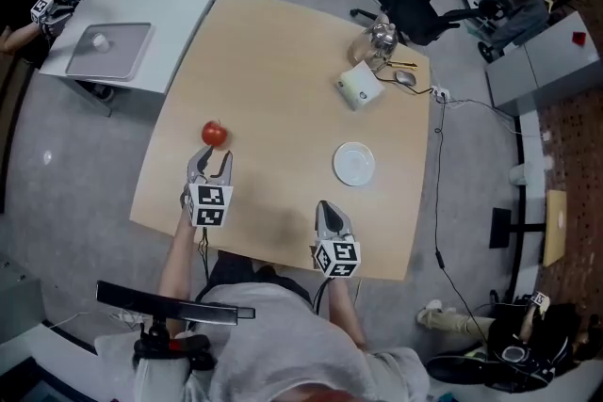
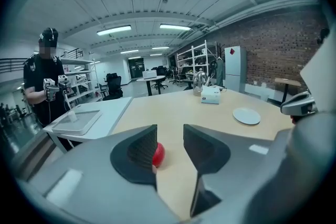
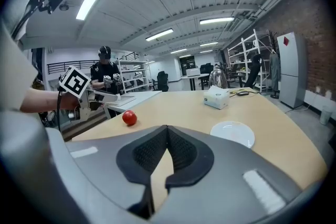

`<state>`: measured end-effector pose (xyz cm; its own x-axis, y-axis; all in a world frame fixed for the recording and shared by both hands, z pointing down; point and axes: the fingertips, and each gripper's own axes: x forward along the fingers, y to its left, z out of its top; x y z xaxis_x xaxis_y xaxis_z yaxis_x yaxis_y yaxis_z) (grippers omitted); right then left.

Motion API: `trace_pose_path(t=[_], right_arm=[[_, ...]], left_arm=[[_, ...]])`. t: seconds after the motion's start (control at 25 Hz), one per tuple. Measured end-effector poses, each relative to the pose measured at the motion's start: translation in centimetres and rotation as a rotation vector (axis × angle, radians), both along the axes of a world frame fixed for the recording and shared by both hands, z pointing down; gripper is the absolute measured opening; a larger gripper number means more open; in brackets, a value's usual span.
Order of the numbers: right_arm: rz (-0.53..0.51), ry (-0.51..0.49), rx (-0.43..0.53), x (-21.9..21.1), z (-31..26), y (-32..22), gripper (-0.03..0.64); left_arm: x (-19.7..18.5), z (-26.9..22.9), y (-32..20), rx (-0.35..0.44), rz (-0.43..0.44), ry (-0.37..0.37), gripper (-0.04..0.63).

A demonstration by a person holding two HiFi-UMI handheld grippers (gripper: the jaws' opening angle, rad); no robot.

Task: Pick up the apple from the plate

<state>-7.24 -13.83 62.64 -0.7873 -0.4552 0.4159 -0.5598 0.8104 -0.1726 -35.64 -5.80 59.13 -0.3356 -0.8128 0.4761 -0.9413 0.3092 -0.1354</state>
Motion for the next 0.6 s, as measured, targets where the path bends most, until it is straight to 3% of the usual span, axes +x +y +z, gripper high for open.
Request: trace_pose_path(t=[0.32,0.6], right_arm=[[0.028,-0.017,0.021,4.0,-1.6,0.4,0.006],[0.026,-0.04,0.056,6.2,-3.1,0.6,0.006]], left_arm=[[4.3,-3.7,1.9,0.063,-0.012,-0.01,0.1],[7.8,-5.0,3.8,0.096,-0.018,0.003,0.081]])
